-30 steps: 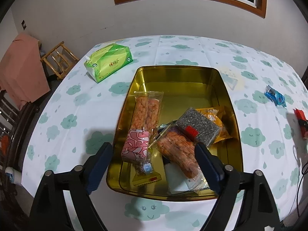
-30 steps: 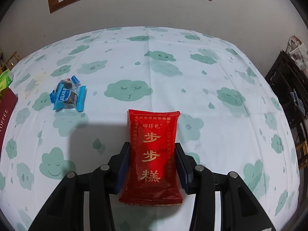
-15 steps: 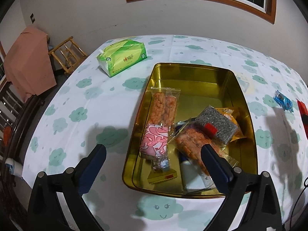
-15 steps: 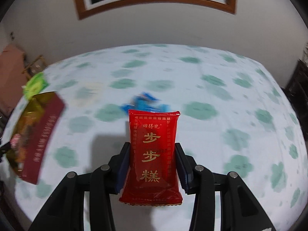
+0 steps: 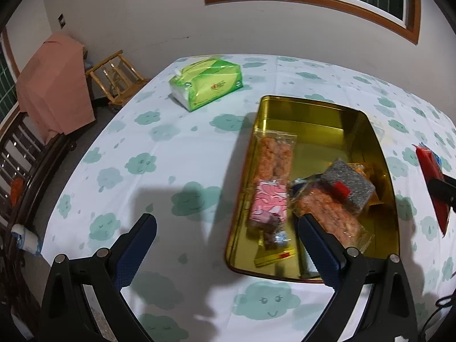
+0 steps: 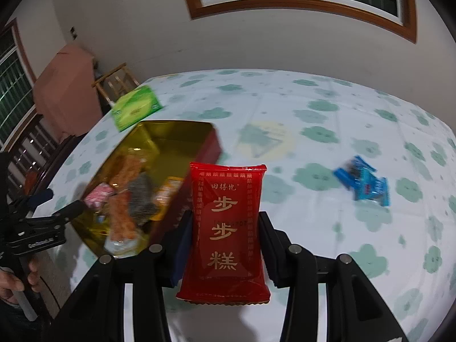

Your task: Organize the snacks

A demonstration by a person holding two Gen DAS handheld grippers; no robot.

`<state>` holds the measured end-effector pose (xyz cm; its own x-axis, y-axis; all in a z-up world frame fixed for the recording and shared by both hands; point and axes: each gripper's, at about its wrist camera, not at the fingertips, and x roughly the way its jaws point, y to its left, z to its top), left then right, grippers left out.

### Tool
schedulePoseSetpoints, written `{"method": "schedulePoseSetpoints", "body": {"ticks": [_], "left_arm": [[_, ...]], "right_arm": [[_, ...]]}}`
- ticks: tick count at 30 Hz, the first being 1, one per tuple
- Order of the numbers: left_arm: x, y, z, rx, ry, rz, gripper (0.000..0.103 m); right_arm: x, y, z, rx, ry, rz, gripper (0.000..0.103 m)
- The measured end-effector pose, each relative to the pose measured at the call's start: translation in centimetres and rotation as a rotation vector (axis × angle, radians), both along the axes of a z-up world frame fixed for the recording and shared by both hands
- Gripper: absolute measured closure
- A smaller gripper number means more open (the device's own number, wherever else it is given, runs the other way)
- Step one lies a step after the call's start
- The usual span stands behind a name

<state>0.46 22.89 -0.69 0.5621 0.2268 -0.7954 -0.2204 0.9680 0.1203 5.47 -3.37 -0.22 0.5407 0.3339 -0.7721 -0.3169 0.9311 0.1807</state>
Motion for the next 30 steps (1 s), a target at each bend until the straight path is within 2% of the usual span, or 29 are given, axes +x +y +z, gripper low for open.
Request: {"method": "schedulePoseSetpoints", "body": {"ticks": [7,18,24,30], "left_arm": [[-0.6,1.6,-0.1,-0.011,0.004,0.036,0.004],[-1.3,4.1,-0.6,-0.034,0.015,0.098,0.004],[-1.4,4.7,-0.7,-0.049,0.015,0.113,0.004],[-1.6,5.1,-0.8,-0.054,0.017,0.122,0.004]], "right_arm": [[-0.2,4.4,0.4,0.004,0.001,0.092,0.058],[0.1,9.0,-0.5,0.017,0.041,0.189,0.058],[0.7,10.8,-1.9,-0.007,0.058,0.216,0.058],[1.4,12.1,-2.3,-0.069,0.017,0.226,0.058]]}}
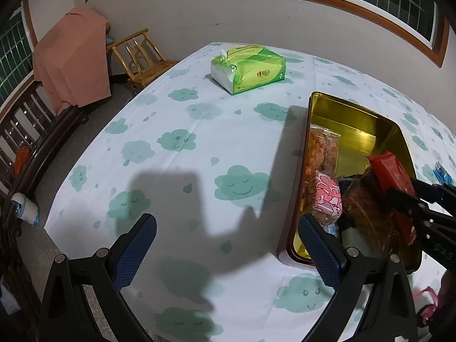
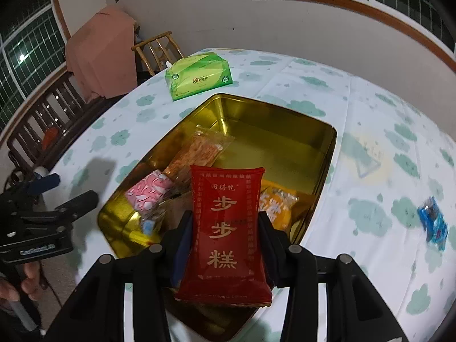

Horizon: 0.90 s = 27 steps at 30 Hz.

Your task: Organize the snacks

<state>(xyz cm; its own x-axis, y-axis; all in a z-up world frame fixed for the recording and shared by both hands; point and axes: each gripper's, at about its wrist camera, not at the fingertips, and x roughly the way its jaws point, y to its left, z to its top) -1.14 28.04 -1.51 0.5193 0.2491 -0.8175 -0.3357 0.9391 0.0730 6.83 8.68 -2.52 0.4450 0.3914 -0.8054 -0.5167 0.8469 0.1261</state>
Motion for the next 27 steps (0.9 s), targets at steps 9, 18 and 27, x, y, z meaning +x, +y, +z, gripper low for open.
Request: {"method": "schedulePoseSetpoints", "body": {"ticks": [9,18,27], "left_arm": [[-0.2,0.1,-0.3,-0.008,0.014,0.001,0.004],[-0.2,-0.2,0.1,-0.002,0.006,0.002,0.004],[0.8,-2.8,1.7,0.016,-0.017,-0.046,0.004]], "right_arm": [[0.9,1.5,-0.6,-0.093,-0.074,0.013,0.057],[1.0,0.9,-0.3,-0.041,-0.045,0.012,0.051],[1.0,-5.0,2.7,0.048,-0.083,-0.081,0.049]]}}
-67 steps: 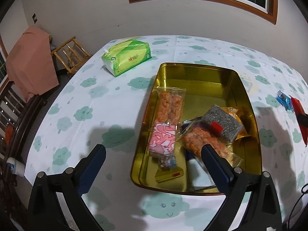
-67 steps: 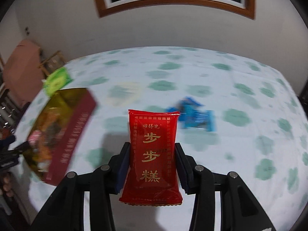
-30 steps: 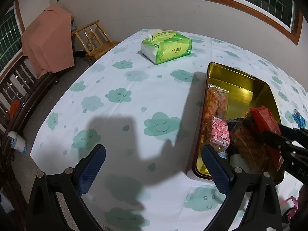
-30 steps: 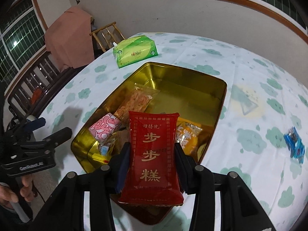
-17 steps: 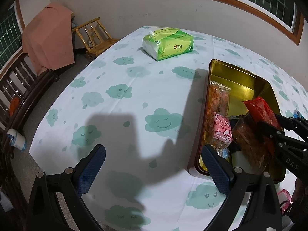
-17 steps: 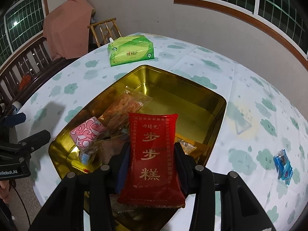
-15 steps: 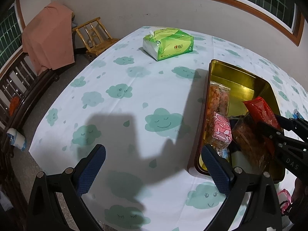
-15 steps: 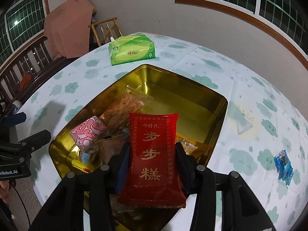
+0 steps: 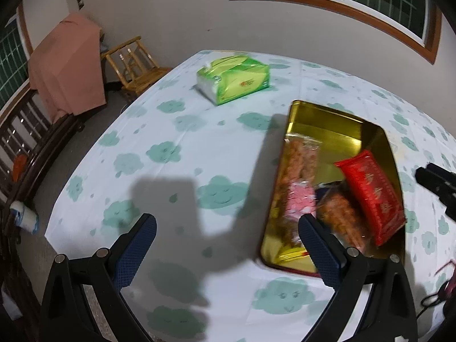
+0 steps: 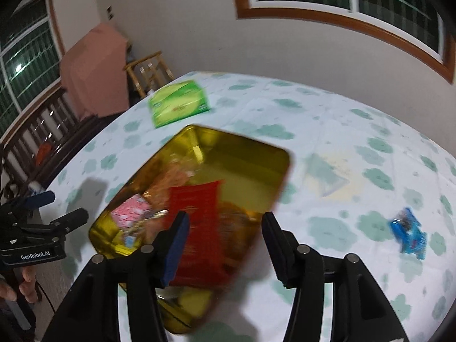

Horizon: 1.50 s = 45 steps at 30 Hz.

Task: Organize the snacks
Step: 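Lower the red packet into the tin and open the right tool, then grasp the blue-wrapped candy with the right tool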

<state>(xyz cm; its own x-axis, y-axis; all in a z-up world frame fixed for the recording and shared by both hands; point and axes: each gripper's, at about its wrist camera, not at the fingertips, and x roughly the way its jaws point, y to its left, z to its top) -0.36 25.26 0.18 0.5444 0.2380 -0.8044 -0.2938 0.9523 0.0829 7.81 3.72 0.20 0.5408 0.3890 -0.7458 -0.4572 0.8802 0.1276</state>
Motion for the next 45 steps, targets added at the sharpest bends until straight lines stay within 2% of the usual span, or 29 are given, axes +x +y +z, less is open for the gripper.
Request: {"method": "schedulePoseSetpoints", "body": {"ticks": [6,11,14,18,28,35,45], "left_arm": [[1.1,-2.4,0.5,0.007,-0.005,-0.047,0.004],[2.1,-4.0,0.8,0.007,-0.007,-0.073,0.004],[2.6,-4.7,0.9,0.013,-0.007,-0.087,0.004],[2.9,-5.3,1.1,0.021,-0.003,-0.097,0.004],[3.4,-5.9,1.2,0.032,0.003,-0.101,0.004],[4.3,-7.2,1.2,0.036,0.009,-0.12,0.004],[6.0,-10.6,1.3,0.039,0.01,-0.183,0.004]], "right_arm": [[1.6,-8.6,-0.7,-0.024,0.019,-0.187,0.049],[2.8,-16.3,-3.0,-0.033,0.088,-0.359,0.049],[3.3,-19.4,-4.3,-0.031,0.118,-0.424,0.049],[3.8,-21.0,-5.6,-0.023,0.14,-0.463,0.049],[5.4,-21.8,-7.4,0.044,0.178,-0.532,0.049],[6.2,-22.9,-7.4,-0.055,0.13,-0.538,0.049],[5.9,-27.4,-7.3,-0.109,0.127,-0.611,0.049]]}}
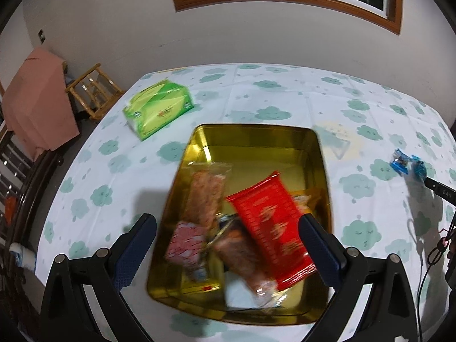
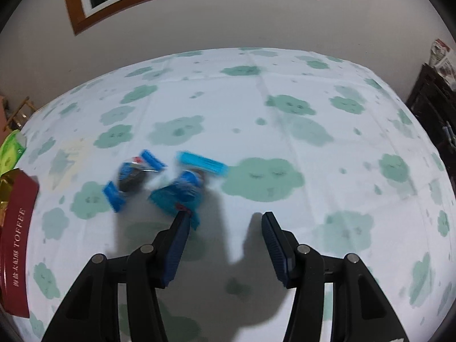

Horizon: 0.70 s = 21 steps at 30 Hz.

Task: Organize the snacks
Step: 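Grasp the blue-wrapped candy with the right tool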

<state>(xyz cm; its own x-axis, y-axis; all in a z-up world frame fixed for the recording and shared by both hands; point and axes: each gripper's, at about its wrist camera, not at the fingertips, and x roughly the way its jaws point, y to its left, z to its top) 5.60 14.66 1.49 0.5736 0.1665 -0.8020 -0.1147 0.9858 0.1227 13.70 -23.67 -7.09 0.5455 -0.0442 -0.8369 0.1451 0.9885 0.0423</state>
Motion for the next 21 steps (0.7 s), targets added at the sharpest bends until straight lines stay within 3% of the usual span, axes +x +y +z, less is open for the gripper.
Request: {"method": "schedulePoseSetpoints", "body": {"ticks": [4,9,18,19,21], "left_arm": [[0.9,-2.2,-0.1,0.003,-0.003,-0.047,0.004],[2.1,-5.1,0.0,0.005,-0.029,-0.105,0.004],[4.5,-10.0,-0.7,0.015,-0.061,-0.204,0.004],[4.9,-10.7,-0.8,0.018,-0.062,-0.213,0.004],[5.6,-12.1,-1.2,0.015,-0.064,-0.239,0.004]], "right_arm": [[-0.9,-1.7,0.3,0.084,-0.007,-0.045,0.049],[-1.0,-0.9,1.9,0.153,-0.068,-0.016,0.049],[2.4,1.0,-0.1,0.111,-0.03,0.013,0.049],[2.5,1.2,-0.3,0.104,-0.027,0.017,0.051],[2.8,1.7,-0.3,0.06,-0.043,0.038,0.069]]}}
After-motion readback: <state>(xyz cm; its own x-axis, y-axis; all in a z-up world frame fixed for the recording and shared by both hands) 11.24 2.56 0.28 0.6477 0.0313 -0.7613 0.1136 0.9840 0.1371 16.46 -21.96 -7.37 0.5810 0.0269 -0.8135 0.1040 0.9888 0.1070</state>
